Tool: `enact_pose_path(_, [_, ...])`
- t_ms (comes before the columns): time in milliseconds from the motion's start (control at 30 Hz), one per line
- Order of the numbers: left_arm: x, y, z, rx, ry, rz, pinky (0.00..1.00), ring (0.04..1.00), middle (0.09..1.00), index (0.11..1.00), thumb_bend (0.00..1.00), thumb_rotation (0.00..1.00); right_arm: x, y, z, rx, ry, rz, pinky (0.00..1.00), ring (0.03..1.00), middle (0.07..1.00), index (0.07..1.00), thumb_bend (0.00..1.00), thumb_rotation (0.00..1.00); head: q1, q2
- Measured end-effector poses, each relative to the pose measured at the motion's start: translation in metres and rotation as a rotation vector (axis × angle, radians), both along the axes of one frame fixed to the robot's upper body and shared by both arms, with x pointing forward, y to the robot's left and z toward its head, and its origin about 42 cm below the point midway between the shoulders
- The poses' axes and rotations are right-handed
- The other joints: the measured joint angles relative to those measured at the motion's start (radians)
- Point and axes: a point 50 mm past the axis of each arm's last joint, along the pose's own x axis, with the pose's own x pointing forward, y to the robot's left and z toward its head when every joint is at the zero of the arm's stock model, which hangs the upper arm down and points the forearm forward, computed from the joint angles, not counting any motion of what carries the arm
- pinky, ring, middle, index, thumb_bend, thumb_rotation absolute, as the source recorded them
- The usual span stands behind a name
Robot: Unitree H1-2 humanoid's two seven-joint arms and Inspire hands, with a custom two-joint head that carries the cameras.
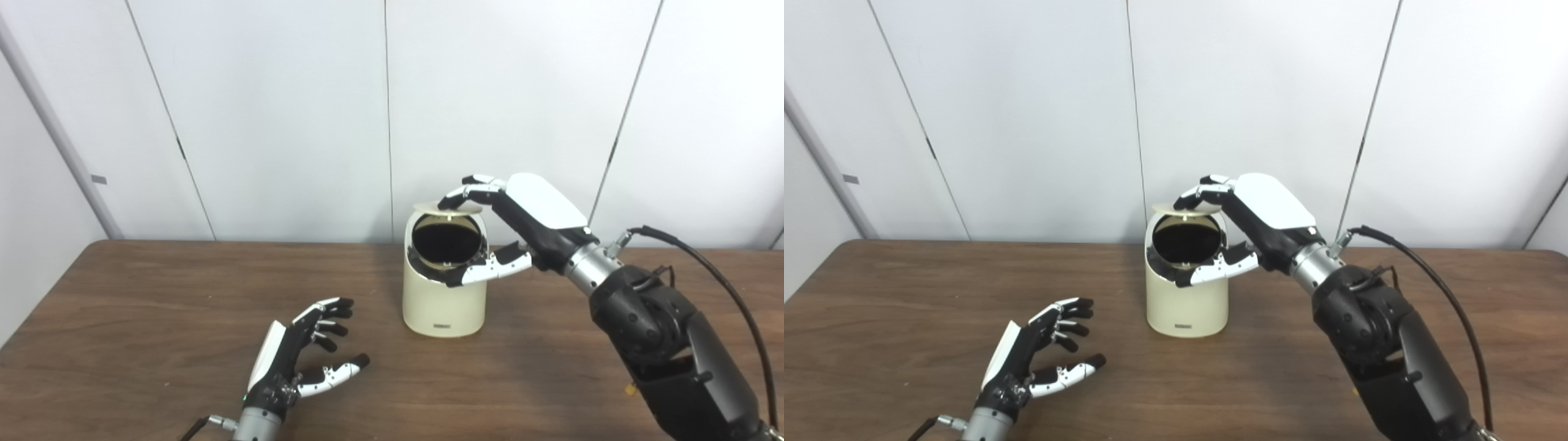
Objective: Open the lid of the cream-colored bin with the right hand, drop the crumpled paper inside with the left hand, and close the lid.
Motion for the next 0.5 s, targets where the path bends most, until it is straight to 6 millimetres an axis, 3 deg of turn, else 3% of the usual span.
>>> enact_pose_path(233, [0.000,0.000,0.000,0.003,0.001,0.002,0.55,0.659,0.749,0.776,0.67,0.10,-0.005,0.000,-0.012,-0.031,0.003,0.022,0.95,0.886,0.710,0.706,0.75,0.50,0.000,0.008])
enact_pose_path(367, [0.000,0.000,0.000,0.006,0.001,0.002,0.54,0.658,0.744,0.774,0.67,0.10,-0.007,0.001,-0.018,-0.045,0.015,0.023,0.89,0.890,0.707,0.707,0.75,0.49,0.002,0.011])
enact_pose_path(500, [0.000,0.000,0.000,0.009,0.004,0.004,0.55,0.663,0.743,0.773,0.67,0.11,-0.007,0.002,-0.019,-0.050,0.014,0.022,0.92,0.894,0.708,0.709,0.75,0.47,0.003,0.014])
